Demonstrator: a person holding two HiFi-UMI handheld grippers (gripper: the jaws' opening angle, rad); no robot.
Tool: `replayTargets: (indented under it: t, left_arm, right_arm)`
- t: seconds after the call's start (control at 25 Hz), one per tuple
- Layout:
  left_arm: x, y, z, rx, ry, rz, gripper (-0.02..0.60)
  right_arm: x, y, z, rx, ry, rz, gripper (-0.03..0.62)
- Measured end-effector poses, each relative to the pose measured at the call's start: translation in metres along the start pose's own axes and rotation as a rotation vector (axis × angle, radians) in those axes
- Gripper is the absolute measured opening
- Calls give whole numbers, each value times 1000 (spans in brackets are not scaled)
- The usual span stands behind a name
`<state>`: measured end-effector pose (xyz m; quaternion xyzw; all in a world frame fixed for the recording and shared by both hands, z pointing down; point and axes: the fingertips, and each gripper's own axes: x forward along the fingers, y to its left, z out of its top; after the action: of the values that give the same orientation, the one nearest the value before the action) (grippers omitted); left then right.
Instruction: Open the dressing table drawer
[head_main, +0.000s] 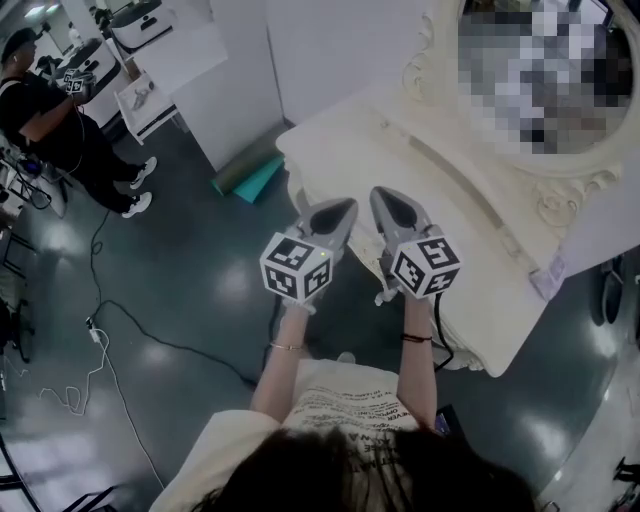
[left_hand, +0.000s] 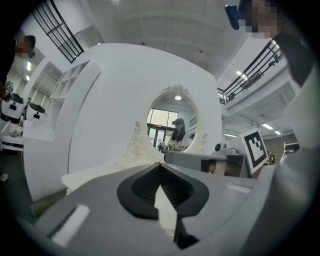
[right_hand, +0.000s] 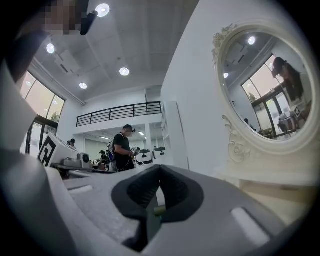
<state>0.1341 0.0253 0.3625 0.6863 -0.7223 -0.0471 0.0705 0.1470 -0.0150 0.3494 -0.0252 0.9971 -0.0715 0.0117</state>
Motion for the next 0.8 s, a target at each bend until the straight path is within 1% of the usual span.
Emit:
replayTargets:
  t: [0.24,0.56,0.8]
  left_arm:
    - [11,30,4,4,32,-48,-3]
    - [10,76,5,-13,56,-83,-3]
    - [7,99,7,-16,63,-117,-3]
  right_arm:
    - [33,-11,-5,38,-4,-55,3]
    - [76,-6,-15,53,15,-93,3]
    - [95,-2,-18,52,15,-137,3]
